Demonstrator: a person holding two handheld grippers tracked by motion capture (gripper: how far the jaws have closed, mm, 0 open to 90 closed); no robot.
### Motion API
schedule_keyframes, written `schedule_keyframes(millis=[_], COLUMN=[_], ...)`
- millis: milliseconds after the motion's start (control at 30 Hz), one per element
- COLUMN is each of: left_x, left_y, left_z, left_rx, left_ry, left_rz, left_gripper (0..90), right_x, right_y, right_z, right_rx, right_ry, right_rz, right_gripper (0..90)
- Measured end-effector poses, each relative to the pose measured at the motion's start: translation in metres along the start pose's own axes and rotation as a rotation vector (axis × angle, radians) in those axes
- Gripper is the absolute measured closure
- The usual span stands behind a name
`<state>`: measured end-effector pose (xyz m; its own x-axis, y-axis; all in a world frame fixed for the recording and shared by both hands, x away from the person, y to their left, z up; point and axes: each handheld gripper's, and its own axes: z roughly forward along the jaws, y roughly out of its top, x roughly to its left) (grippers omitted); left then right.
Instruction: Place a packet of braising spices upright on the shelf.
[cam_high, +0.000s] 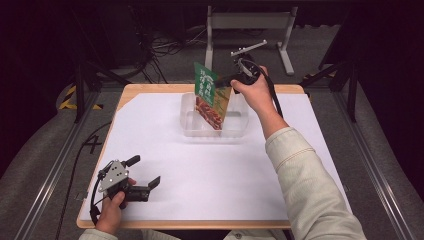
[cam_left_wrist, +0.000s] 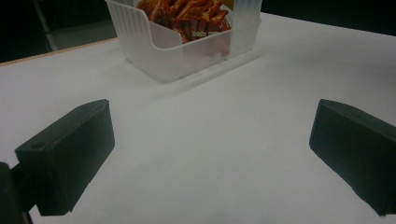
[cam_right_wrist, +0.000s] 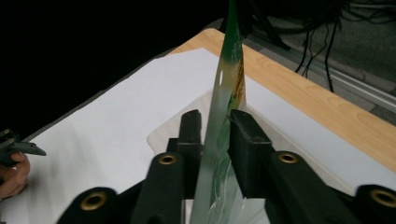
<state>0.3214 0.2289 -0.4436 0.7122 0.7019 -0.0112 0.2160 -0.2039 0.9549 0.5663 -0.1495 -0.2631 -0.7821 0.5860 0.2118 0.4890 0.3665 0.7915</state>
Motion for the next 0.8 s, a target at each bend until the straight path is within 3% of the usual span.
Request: schedule_keyframes(millis=[200,533,767,800], left_x=[0.0,0.0,-0.001,-0.001], left_y=[0.0,0.0,0.001,0.001], left_z=[0.0,0.001,0.003,0.004], left_rx=[0.001,0.005,0.004,0.004], left_ry=[-0.001,0.0,-0.005,-0.006], left_rz=[-0.002,-0.001,0.002,0.003], left_gripper=[0.8,0.8,0.8,0.8], right_x=[0.002,0.011,0.017,0.02], right_y=[0.001,0.002,-0.006,-0.01], right_z=[-0.005,-0.022,-0.041,-0.051], right_rx=[-0.048,-0.114,-0.164,-0.183], right_ry=[0.012,0.063,0.068,0.067], right_rz=[0.001,-0.019,-0.036,-0.05], right_gripper=[61.1,58.9,56.8,56.5])
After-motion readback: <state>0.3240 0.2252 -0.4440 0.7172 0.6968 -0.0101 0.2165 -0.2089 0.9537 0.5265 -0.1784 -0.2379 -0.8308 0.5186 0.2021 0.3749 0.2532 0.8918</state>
